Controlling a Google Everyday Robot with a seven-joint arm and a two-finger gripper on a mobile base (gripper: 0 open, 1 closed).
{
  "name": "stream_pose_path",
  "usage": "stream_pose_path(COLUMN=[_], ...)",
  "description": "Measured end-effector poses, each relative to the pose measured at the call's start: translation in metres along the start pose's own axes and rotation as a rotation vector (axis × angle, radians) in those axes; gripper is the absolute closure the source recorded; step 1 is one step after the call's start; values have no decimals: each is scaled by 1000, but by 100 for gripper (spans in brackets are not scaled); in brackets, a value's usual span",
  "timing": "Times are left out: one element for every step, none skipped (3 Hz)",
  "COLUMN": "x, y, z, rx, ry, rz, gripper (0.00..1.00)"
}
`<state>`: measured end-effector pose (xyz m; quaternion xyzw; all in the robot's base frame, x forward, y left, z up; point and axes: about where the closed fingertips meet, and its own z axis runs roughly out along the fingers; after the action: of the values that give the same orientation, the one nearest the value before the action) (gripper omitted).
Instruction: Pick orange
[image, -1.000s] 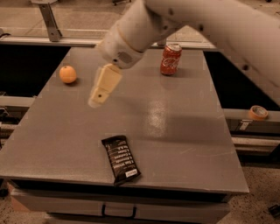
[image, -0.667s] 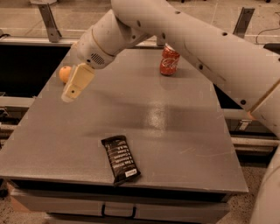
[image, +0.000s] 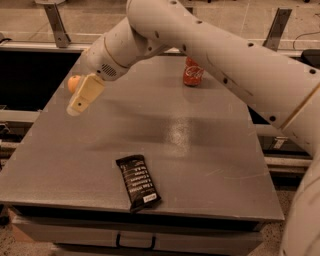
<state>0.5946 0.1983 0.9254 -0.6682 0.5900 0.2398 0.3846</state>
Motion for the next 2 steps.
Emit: stream_pose_path(x=[7,23], y=[-24,-47], z=[20,39], rx=[55,102], ry=[-39,-74], rz=[53,130], gripper=[0,0])
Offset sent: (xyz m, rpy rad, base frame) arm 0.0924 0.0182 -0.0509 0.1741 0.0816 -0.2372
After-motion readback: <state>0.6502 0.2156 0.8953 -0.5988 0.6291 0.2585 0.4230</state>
